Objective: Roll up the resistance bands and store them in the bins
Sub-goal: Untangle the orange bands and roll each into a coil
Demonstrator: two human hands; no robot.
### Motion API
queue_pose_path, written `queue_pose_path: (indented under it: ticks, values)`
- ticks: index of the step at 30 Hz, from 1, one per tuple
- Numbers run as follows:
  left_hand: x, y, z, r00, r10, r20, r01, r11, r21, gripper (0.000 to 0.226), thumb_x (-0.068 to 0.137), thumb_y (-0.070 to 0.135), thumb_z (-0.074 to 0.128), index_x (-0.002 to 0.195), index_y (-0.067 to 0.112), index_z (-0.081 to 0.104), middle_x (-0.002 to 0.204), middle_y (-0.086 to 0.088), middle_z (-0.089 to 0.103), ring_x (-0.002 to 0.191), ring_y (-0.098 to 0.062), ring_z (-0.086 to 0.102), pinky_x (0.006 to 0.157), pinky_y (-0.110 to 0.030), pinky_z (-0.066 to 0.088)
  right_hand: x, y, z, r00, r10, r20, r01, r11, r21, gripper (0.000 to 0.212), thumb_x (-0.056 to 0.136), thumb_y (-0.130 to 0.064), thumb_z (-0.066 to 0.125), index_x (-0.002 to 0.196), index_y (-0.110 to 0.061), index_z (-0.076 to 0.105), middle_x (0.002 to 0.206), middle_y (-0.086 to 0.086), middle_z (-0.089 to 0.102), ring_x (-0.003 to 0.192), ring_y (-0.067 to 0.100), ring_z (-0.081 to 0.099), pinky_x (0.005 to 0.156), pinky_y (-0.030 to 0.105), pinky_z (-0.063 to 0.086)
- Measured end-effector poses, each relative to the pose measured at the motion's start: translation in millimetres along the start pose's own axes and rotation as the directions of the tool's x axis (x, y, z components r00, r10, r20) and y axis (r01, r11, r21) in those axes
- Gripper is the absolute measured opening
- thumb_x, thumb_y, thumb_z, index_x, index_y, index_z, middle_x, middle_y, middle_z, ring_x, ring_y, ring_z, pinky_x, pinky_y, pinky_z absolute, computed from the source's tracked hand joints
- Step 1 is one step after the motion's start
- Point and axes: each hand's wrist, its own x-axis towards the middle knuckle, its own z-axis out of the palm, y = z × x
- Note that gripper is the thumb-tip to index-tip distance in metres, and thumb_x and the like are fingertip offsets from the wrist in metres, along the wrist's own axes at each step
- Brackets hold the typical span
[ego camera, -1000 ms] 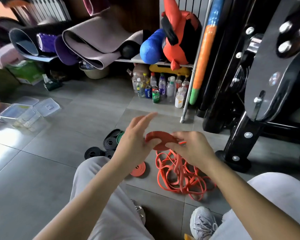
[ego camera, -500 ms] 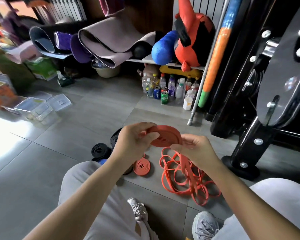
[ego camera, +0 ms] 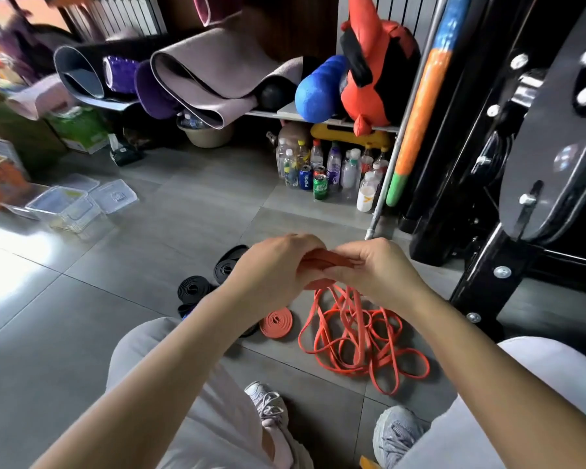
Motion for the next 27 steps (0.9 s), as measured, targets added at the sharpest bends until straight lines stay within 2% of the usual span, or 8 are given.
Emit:
queue_pose_path:
  ticks: [5, 9, 13, 17, 19, 22, 25, 27]
  values:
    - [5, -5, -7, 0.997, -0.081, -0.019, 0.077, 0.984, -0.158, 0.020, 0.082, 0.014, 0.066, 0.100, 0.023, 0.071, 0.094, 0.008, 0.070, 0.088, -0.013, 0.063, 0.080, -0.027, 0.047, -5, 2, 1, 0.994, 0.099, 0.039, -0.106, 0.964, 0.243, 0.030, 0.073, -0.004, 0.077, 0.084, -0.032, 0.073, 0.082, -0.006, 0.075, 0.081, 0.011, 0.071, 0.084, 0.035, 0.056]
    - [5, -12, 4, 0.981, -0.190, -0.041, 0.158, 0.904, -0.396, 0.019, 0.079, 0.006, 0.070, 0.091, 0.021, 0.072, 0.085, 0.004, 0.072, 0.080, -0.012, 0.068, 0.076, -0.027, 0.054, -11, 15, 0, 0.992, 0.118, 0.044, -0.125, 0.969, 0.212, 0.024, 0.074, -0.008, 0.077, 0.087, -0.027, 0.073, 0.084, -0.005, 0.075, 0.080, 0.009, 0.070, 0.083, 0.031, 0.055]
    - [2, -16, 10, 0.933, -0.359, 0.031, 0.263, 0.618, -0.741, 0.022, 0.080, 0.003, 0.069, 0.081, 0.025, 0.068, 0.075, 0.007, 0.071, 0.067, -0.010, 0.068, 0.059, -0.024, 0.057, -15, 19, 4, 0.990, 0.133, 0.035, -0.137, 0.922, 0.361, 0.025, 0.075, -0.003, 0.074, 0.094, -0.018, 0.071, 0.082, -0.010, 0.074, 0.078, 0.003, 0.069, 0.078, 0.020, 0.053]
    - [-2, -15, 17, 0.902, -0.418, 0.107, 0.242, 0.283, -0.928, 0.018, 0.074, 0.011, 0.069, 0.093, 0.012, 0.067, 0.082, -0.004, 0.072, 0.078, -0.022, 0.069, 0.069, -0.041, 0.057, -14, 18, 8, 0.978, 0.191, -0.086, -0.114, 0.828, 0.549, 0.019, 0.076, -0.001, 0.070, 0.087, -0.015, 0.070, 0.074, -0.009, 0.073, 0.074, 0.005, 0.068, 0.071, 0.016, 0.053]
    - [-4, -16, 19, 0.905, -0.395, 0.159, 0.259, 0.214, -0.942, 0.029, 0.068, 0.016, 0.069, 0.095, 0.009, 0.066, 0.083, -0.006, 0.072, 0.080, -0.025, 0.069, 0.072, -0.044, 0.055, -12, 20, 6, 0.974, 0.204, -0.102, -0.118, 0.832, 0.543, 0.017, 0.075, -0.003, 0.071, 0.085, -0.017, 0.071, 0.075, -0.007, 0.074, 0.076, 0.009, 0.069, 0.074, 0.020, 0.055]
    - [-4, -20, 18, 0.900, -0.379, 0.216, 0.354, 0.345, -0.869, 0.023, 0.074, 0.008, 0.071, 0.096, 0.009, 0.066, 0.085, -0.009, 0.071, 0.072, -0.016, 0.069, 0.070, -0.036, 0.059, -12, 21, 2, 0.979, 0.193, -0.060, -0.139, 0.859, 0.493, 0.018, 0.071, -0.010, 0.073, 0.086, -0.020, 0.071, 0.077, -0.004, 0.074, 0.077, 0.013, 0.069, 0.077, 0.027, 0.055]
    - [-3, -22, 13, 0.917, -0.378, 0.128, 0.388, 0.770, -0.507, 0.027, 0.076, 0.015, 0.076, 0.101, 0.014, 0.067, 0.079, 0.001, 0.068, 0.063, -0.001, 0.064, 0.059, -0.018, 0.052, -14, 21, 0, 0.982, 0.189, -0.018, -0.168, 0.909, 0.380, 0.022, 0.071, -0.010, 0.076, 0.090, -0.019, 0.072, 0.084, 0.001, 0.075, 0.076, 0.006, 0.070, 0.078, 0.024, 0.056]
    - [-2, -17, 13, 0.971, -0.216, 0.106, 0.232, 0.956, -0.177, 0.047, 0.075, 0.029, 0.076, 0.119, 0.026, 0.061, 0.103, 0.007, 0.069, 0.092, -0.008, 0.065, 0.077, -0.022, 0.048, -14, 20, 1, 0.987, 0.158, 0.001, -0.156, 0.977, 0.144, 0.020, 0.076, -0.014, 0.076, 0.095, -0.018, 0.075, 0.088, -0.001, 0.075, 0.079, 0.005, 0.070, 0.081, 0.029, 0.056]
